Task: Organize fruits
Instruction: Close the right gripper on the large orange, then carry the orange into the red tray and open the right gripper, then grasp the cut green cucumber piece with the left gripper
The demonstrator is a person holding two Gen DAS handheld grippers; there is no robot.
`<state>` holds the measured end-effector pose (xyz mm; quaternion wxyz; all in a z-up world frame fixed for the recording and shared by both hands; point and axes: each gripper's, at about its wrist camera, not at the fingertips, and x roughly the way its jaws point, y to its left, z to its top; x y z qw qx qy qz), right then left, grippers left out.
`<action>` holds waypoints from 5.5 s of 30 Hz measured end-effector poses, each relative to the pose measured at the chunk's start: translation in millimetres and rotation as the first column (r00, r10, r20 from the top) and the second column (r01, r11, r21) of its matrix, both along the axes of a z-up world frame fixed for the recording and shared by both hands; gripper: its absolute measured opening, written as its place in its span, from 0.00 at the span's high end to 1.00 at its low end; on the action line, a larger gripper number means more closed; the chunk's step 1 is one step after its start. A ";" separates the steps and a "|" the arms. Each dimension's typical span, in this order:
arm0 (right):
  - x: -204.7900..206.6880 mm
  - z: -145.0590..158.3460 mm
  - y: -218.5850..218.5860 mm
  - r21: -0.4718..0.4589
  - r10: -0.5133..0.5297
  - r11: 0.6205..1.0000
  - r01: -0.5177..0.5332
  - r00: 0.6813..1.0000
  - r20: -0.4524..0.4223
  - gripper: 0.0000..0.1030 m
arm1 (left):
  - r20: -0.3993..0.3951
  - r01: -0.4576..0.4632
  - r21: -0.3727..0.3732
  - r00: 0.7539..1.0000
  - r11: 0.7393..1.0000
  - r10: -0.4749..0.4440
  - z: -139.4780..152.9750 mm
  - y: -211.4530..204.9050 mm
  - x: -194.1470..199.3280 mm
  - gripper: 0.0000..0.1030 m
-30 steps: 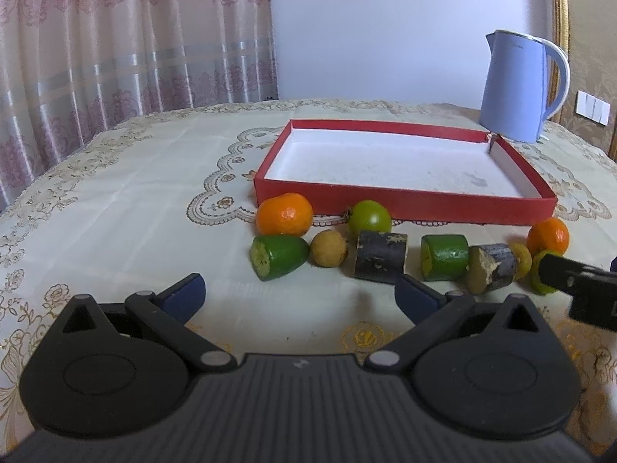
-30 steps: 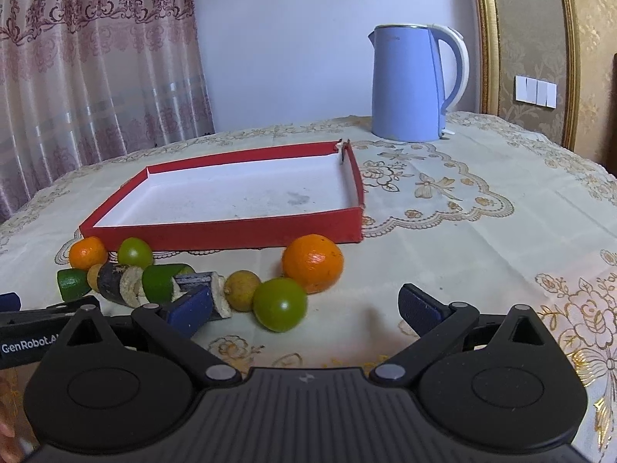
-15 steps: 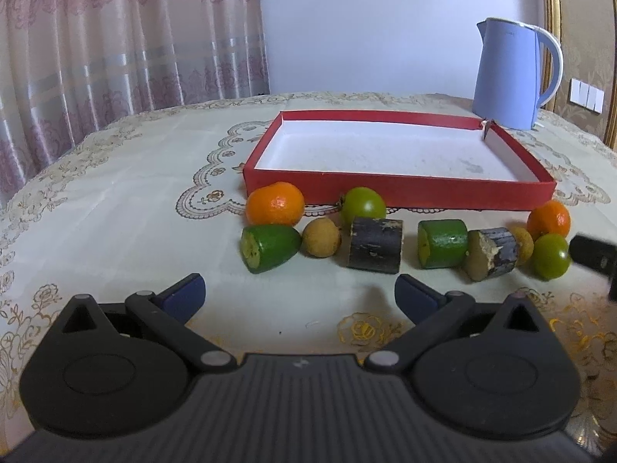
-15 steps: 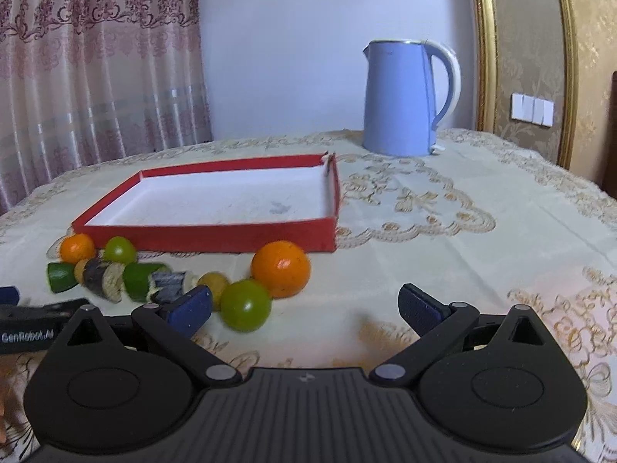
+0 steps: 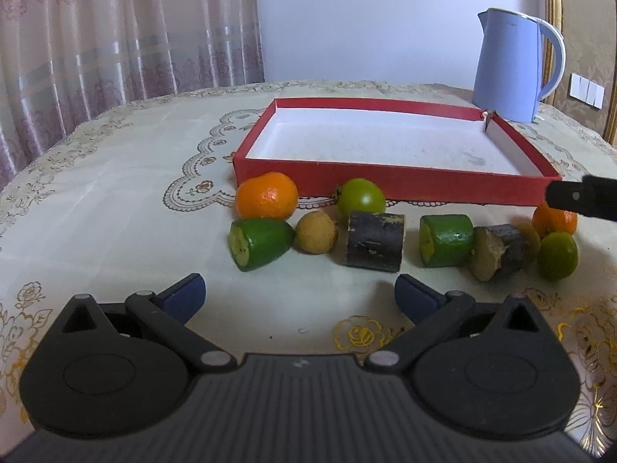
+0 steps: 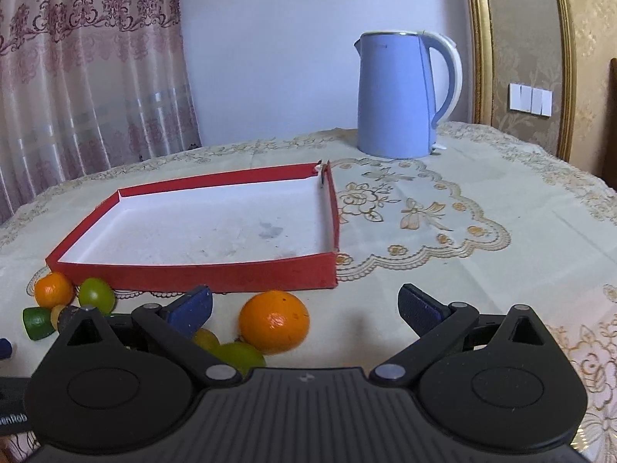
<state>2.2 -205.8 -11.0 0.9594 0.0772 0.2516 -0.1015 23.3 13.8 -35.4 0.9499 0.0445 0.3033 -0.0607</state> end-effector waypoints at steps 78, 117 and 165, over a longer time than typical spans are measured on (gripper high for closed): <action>144.5 6.3 -4.9 -0.052 0.137 0.988 -0.143 0.986 -0.099 0.33 | -0.043 0.020 -0.040 0.999 0.999 -0.021 -2.0 6.1 19.3 0.00; 3.4 -20.1 -58.5 0.111 -0.074 0.991 0.081 0.995 -0.059 0.13 | -0.023 0.047 -0.015 0.999 0.999 -0.047 7.5 29.5 20.1 0.00; 5.0 -20.0 -57.0 0.096 -0.074 0.992 0.081 0.995 -0.067 0.13 | 0.048 0.197 -0.088 0.980 0.977 -0.193 27.6 47.5 20.5 0.65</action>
